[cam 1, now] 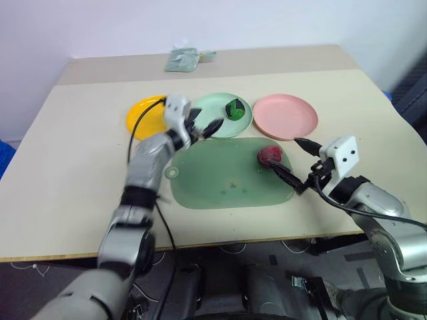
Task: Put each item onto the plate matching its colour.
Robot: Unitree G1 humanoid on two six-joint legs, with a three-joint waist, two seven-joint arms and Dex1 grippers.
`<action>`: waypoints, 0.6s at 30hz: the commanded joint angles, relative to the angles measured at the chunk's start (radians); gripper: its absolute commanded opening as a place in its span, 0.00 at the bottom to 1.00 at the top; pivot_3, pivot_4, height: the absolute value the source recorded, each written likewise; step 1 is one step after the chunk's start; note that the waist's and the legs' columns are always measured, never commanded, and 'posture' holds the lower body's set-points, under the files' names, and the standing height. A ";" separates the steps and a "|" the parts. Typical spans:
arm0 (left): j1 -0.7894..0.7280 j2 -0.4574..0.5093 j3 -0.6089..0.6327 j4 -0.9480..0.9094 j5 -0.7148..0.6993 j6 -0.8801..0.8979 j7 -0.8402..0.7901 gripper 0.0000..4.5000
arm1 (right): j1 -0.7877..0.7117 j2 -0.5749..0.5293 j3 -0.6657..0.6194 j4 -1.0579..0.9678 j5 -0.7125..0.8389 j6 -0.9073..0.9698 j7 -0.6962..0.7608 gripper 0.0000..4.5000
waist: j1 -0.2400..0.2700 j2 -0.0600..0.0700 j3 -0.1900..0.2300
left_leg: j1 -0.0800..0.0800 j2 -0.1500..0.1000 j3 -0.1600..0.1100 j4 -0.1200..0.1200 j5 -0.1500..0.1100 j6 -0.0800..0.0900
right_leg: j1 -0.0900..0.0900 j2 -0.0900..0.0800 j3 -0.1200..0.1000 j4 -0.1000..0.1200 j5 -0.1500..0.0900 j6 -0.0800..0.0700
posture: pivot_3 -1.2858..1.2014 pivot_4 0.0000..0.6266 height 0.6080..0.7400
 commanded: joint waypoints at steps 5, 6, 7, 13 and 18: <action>0.307 0.347 0.121 -0.372 -0.246 0.071 -0.367 0.99 | -0.115 0.045 0.062 0.197 -0.056 -0.096 0.073 1.00 | -0.001 0.001 0.000 | 0.002 0.001 -0.001 0.001 -0.003 0.005 | 0.003 0.000 -0.001 -0.001 0.001 -0.002 | 0.52 0.24 1.00; 0.326 0.373 0.120 -0.386 -0.256 0.066 -0.390 0.99 | -0.125 0.049 0.064 0.219 -0.060 -0.106 0.081 1.00 | 0.000 0.001 0.000 | 0.003 0.001 0.000 -0.001 -0.003 0.005 | 0.003 0.000 -0.001 -0.001 0.001 -0.003 | 0.52 0.24 1.00; 0.353 0.401 0.138 -0.408 -0.285 0.078 -0.403 0.99 | -0.148 0.056 0.076 0.265 -0.072 -0.123 0.095 1.00 | 0.004 0.002 0.000 | 0.003 0.001 0.000 -0.001 -0.003 0.005 | 0.003 0.000 -0.001 -0.002 0.001 -0.003 | 0.52 0.24 1.00; 0.480 0.475 0.193 -0.524 -0.359 0.102 -0.419 0.99 | -0.284 0.103 0.154 0.579 -0.168 -0.248 0.163 1.00 | 0.018 0.002 0.000 | 0.004 0.001 0.000 -0.001 -0.004 0.006 | 0.003 0.000 -0.002 -0.002 0.001 -0.003 | 0.52 0.24 1.00; 0.543 0.466 0.201 -0.602 -0.374 0.106 -0.349 0.99 | -0.359 0.134 0.168 0.766 -0.213 -0.321 0.190 1.00 | 0.020 0.002 0.000 | 0.004 0.001 -0.001 -0.001 -0.004 0.006 | 0.002 0.000 -0.002 -0.002 0.001 -0.003 | 0.52 0.24 1.00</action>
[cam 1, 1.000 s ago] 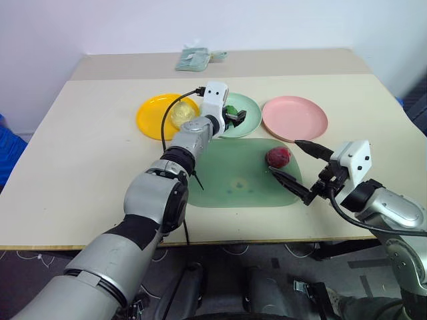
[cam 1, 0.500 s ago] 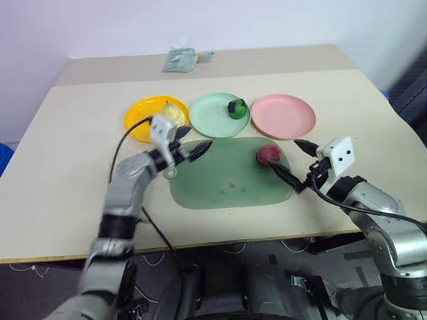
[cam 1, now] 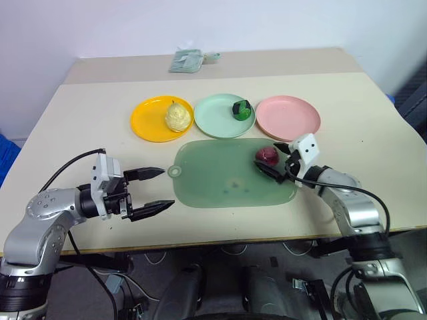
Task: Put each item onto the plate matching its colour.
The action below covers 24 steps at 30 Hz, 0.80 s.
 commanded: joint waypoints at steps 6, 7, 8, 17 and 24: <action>0.073 -0.013 0.050 -0.114 -0.039 0.000 0.108 1.00 | -0.091 0.026 -0.030 0.087 -0.024 -0.082 0.010 0.53 | -0.002 0.000 0.000 | 0.000 0.000 0.000 0.000 0.000 0.000 | 0.000 0.000 0.000 0.000 0.000 0.000 | 0.52 0.24 1.00; 0.081 -0.013 0.051 -0.120 -0.040 -0.001 0.114 1.00 | -0.100 0.028 -0.036 0.080 -0.022 -0.078 0.003 0.53 | -0.003 0.000 0.000 | 0.000 0.000 0.000 0.000 0.000 0.000 | 0.000 0.000 0.000 0.000 0.000 0.000 | 0.52 0.24 1.00; 0.086 -0.013 0.051 -0.124 -0.041 -0.002 0.118 1.00 | -0.107 0.030 -0.041 0.076 -0.021 -0.075 0.000 0.53 | -0.003 0.000 0.000 | 0.000 0.000 0.001 0.000 0.000 0.000 | 0.000 0.000 0.000 0.000 0.000 0.000 | 0.52 0.24 1.00; 0.114 -0.054 0.032 -0.199 -0.034 0.021 0.260 1.00 | -0.398 0.044 -0.125 0.298 0.014 0.009 -0.064 0.53 | -0.008 0.001 0.001 | 0.000 0.000 0.001 -0.001 0.000 0.000 | 0.000 0.000 0.001 0.000 0.000 0.000 | 0.52 0.24 1.00; 0.117 -0.069 0.050 -0.311 -0.064 0.050 0.376 1.00 | -0.713 0.036 -0.154 0.875 -0.075 -0.147 -0.158 0.53 | -0.008 0.001 0.001 | 0.000 0.000 0.001 -0.005 0.004 -0.006 | 0.000 0.000 0.000 -0.001 -0.001 -0.002 | 0.52 0.24 1.00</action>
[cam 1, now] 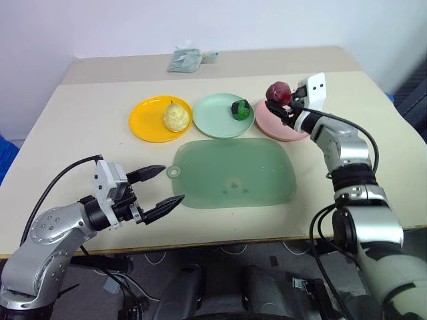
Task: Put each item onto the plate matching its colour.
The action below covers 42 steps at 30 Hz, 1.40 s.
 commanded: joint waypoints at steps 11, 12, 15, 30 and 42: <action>-0.183 -0.122 -0.145 0.036 0.195 -0.036 0.258 1.00 | -0.165 0.018 -0.042 0.364 -0.133 -0.248 -0.147 0.99 | -0.025 0.000 0.000 | 0.001 0.000 0.001 -0.005 0.002 -0.003 | -0.002 0.001 0.001 0.001 0.000 0.000 | 0.52 0.24 1.00; -0.193 -0.137 -0.144 0.050 0.204 -0.043 0.274 1.00 | -0.165 0.016 -0.042 0.359 -0.137 -0.263 -0.130 0.99 | -0.026 0.000 0.000 | 0.001 0.000 0.001 -0.007 0.002 -0.003 | -0.003 0.001 0.001 0.000 0.000 -0.001 | 0.52 0.24 1.00; -0.204 -0.156 -0.136 0.072 0.245 -0.059 0.310 1.00 | -0.147 0.001 -0.039 0.335 -0.141 -0.316 -0.050 0.99 | -0.025 0.000 0.000 | 0.002 0.001 0.001 -0.009 0.003 -0.004 | -0.003 0.001 0.001 0.000 -0.001 -0.001 | 0.52 0.24 1.00; -0.185 -0.145 -0.017 0.192 0.175 -0.098 0.232 1.00 | 0.647 -0.174 -0.173 -0.845 0.124 -0.040 0.197 0.99 | -0.002 0.002 0.001 | 0.002 0.000 0.001 -0.008 0.000 0.001 | -0.003 0.000 0.001 0.001 -0.001 -0.001 | 0.52 0.24 1.00; -0.055 -0.120 -0.013 0.153 0.176 -0.130 0.177 1.00 | 0.985 -0.232 -0.371 -1.241 0.317 0.241 0.132 0.99 | 0.011 0.002 0.000 | 0.003 0.003 0.001 -0.008 0.000 0.001 | -0.001 0.000 0.001 0.000 -0.001 -0.002 | 0.52 0.24 1.00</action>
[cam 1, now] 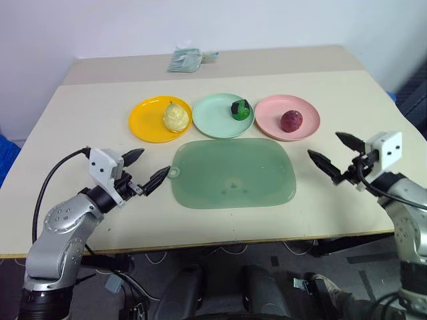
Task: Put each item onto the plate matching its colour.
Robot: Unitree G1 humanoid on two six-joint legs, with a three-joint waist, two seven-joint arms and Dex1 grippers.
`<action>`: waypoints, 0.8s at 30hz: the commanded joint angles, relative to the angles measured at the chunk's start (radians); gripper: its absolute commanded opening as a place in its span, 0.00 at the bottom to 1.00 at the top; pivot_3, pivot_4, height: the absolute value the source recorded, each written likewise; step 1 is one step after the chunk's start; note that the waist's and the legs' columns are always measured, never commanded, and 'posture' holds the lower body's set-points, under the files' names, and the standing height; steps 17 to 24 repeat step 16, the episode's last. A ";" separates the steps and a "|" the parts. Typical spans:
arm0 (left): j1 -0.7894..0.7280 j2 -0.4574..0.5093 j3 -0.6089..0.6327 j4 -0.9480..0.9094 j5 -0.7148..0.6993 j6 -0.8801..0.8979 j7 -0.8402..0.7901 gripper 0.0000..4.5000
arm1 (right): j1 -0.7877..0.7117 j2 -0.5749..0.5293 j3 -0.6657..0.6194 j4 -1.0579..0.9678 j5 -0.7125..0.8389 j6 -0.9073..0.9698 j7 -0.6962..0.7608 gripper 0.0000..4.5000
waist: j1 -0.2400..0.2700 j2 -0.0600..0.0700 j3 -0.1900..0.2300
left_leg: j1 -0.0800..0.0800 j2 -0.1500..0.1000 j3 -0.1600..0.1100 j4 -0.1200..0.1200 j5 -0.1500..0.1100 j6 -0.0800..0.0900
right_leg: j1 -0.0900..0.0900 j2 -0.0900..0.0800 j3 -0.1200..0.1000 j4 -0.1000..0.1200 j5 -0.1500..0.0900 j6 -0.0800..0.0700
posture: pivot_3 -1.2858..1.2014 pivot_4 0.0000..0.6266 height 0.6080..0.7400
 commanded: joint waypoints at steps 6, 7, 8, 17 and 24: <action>0.041 -0.023 0.007 -0.038 0.019 -0.093 -0.017 1.00 | 0.057 -0.027 -0.097 -0.124 0.108 0.097 -0.029 0.99 | -0.001 0.000 0.000 | 0.000 0.000 0.000 0.000 0.000 0.000 | 0.001 0.000 0.000 0.000 -0.001 -0.001 | 0.52 0.24 1.00; 0.049 -0.026 0.007 -0.038 0.022 -0.103 -0.019 1.00 | 0.066 -0.029 -0.103 -0.130 0.114 0.100 -0.026 0.99 | 0.000 0.000 0.000 | 0.000 0.000 0.000 0.000 0.000 0.000 | 0.001 0.000 0.000 0.000 -0.001 -0.001 | 0.52 0.24 1.00; 0.056 -0.030 0.008 -0.033 0.026 -0.122 -0.028 1.00 | 0.078 -0.031 -0.108 -0.134 0.120 0.105 -0.022 0.99 | 0.000 0.000 0.000 | 0.000 0.000 0.000 0.000 0.000 0.000 | 0.001 0.000 0.000 0.000 -0.001 -0.001 | 0.52 0.24 1.00; 0.088 -0.051 0.001 -0.016 0.026 -0.165 -0.043 1.00 | 0.153 -0.046 -0.124 -0.170 0.128 0.096 0.002 0.99 | 0.000 0.000 0.000 | 0.000 0.001 0.000 0.000 0.000 0.000 | 0.001 0.000 -0.001 -0.001 -0.001 -0.002 | 0.52 0.24 1.00; 0.088 -0.051 0.001 -0.016 0.026 -0.165 -0.043 1.00 | 0.153 -0.046 -0.124 -0.170 0.128 0.096 0.002 0.99 | 0.000 0.000 0.000 | 0.000 0.001 0.000 0.000 0.000 0.000 | 0.001 0.000 -0.001 -0.001 -0.001 -0.002 | 0.52 0.24 1.00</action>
